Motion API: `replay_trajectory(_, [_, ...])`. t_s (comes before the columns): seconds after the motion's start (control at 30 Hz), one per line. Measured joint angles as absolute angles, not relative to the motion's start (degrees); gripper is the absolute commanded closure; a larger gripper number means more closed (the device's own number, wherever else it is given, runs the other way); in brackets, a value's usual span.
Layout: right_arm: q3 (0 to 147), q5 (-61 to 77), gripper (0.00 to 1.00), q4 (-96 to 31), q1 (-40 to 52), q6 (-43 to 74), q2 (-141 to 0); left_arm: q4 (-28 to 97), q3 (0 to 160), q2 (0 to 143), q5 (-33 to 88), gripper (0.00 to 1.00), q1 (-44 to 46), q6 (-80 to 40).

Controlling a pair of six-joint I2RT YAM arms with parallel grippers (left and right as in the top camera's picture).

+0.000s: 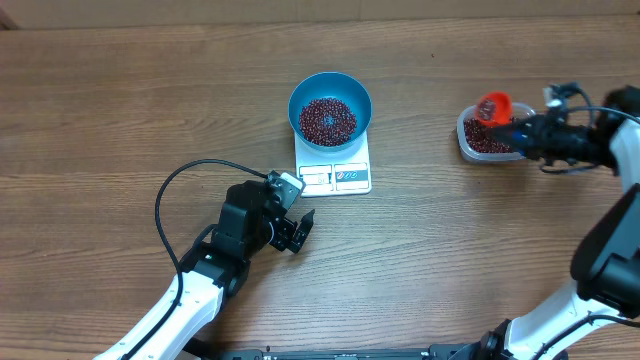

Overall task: Scoop item into bowl and weigh 150g on scale
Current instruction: 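Dip the scoop into the beans and fill it, then carry the filled scoop over the bowl and pour beans in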

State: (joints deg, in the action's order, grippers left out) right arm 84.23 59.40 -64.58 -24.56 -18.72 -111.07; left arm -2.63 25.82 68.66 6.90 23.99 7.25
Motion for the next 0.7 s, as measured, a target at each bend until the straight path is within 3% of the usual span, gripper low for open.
replay_trajectory(0.17, [86.24, 59.92, 0.96, -62.96, -15.81, -17.76, -111.07, -2.63, 25.82, 68.66, 6.90, 0.00, 23.99, 7.25])
replay_trajectory(0.4, [86.80, 58.74, 0.96, -51.37, -2.90, -10.46, -111.04, -2.63, 25.82, 68.66, 6.90, 0.00, 23.99, 7.25])
replay_trajectory(0.7, [86.85, 46.96, 0.96, -41.06, 11.27, -0.71, -111.04, -2.63, 25.82, 68.66, 6.90, 0.00, 23.99, 7.25])
